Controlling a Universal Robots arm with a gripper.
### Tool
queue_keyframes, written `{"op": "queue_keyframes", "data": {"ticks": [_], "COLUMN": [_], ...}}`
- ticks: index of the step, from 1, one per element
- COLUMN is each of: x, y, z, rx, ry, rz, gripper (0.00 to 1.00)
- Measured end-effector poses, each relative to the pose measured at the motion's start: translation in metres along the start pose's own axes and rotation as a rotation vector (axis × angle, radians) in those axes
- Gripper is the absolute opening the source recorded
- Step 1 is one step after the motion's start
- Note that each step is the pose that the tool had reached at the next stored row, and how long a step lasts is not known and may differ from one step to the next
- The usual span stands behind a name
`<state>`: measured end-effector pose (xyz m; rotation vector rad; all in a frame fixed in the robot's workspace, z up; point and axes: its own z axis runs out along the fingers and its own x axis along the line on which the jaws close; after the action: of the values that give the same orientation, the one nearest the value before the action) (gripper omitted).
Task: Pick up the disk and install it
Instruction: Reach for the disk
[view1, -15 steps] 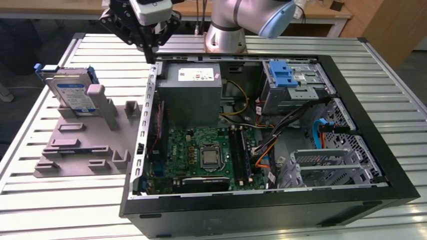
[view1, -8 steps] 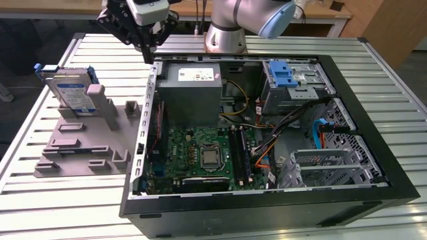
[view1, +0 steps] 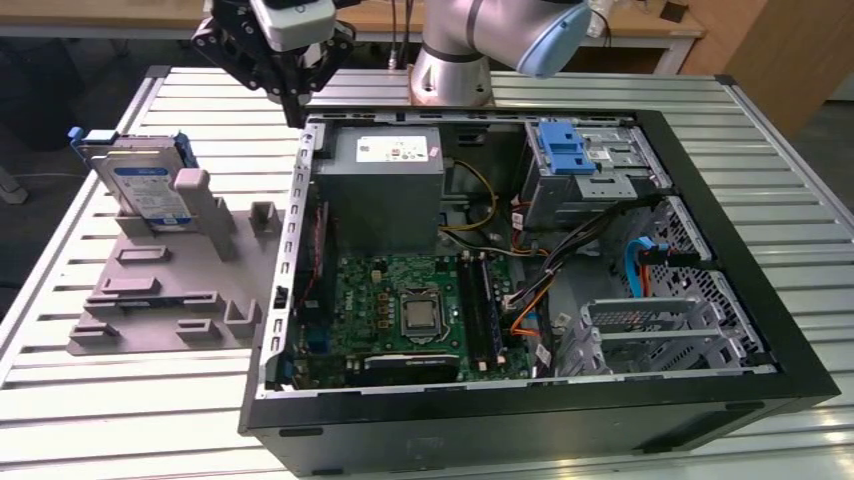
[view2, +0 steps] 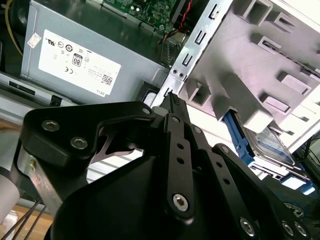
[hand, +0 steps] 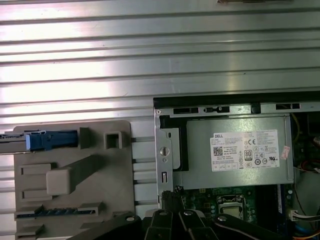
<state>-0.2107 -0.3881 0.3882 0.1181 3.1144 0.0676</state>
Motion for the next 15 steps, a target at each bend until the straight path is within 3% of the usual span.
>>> {"op": "queue_keyframes", "data": {"ticks": [15], "x": [0.0045], "y": [0.0005], "z": [0.0005], "rx": [0.0000], "ry": [0.0000], "rz": [0.000], "gripper": [0.11]}}
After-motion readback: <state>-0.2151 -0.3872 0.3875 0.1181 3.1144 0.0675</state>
